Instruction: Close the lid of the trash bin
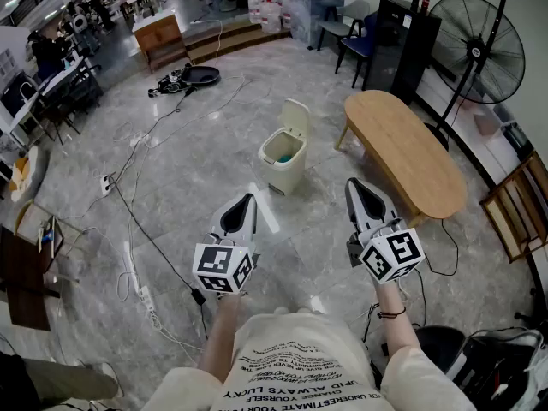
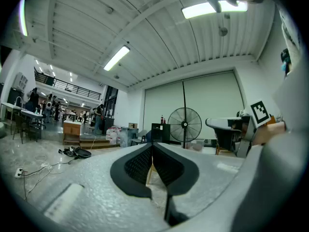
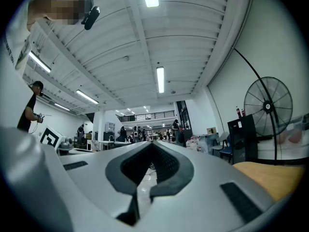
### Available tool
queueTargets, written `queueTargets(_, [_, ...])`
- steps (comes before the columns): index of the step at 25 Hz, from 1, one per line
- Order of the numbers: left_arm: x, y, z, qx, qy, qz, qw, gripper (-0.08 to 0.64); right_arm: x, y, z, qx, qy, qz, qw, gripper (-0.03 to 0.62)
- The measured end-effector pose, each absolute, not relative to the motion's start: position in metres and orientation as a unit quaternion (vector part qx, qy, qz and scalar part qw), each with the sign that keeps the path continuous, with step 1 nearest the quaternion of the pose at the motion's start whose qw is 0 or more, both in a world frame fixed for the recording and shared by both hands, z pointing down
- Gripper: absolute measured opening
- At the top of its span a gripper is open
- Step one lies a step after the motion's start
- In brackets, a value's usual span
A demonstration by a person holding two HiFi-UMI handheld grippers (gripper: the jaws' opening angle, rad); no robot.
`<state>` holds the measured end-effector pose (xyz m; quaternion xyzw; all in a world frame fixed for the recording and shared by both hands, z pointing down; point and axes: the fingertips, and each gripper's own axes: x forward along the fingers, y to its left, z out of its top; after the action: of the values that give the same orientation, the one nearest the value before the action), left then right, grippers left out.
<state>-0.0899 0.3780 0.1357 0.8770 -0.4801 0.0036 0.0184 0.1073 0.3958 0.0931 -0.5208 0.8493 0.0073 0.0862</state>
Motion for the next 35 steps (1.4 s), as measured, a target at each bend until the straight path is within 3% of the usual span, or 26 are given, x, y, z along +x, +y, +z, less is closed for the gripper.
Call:
queueTargets(17, [-0.111, 0.343, 0.154, 0.885, -0.464, 0.013, 0.030, 0.023, 0.090, 0.353, 0.120, -0.550, 0.832, -0.017, 0.069, 0.009])
queueTargets(27, [-0.120, 0.323, 0.178, 0.891, -0.449, 0.024, 0.058, 0.023, 0.074, 0.326, 0.146, -0.559, 0.826, -0.051, 0.057, 0.220])
queueTargets(35, [-0.105, 0.281, 0.192, 0.892, -0.445, 0.036, 0.071, 0.023, 0.081, 0.280, 0.167, -0.549, 0.831, -0.077, 0.040, 0.285])
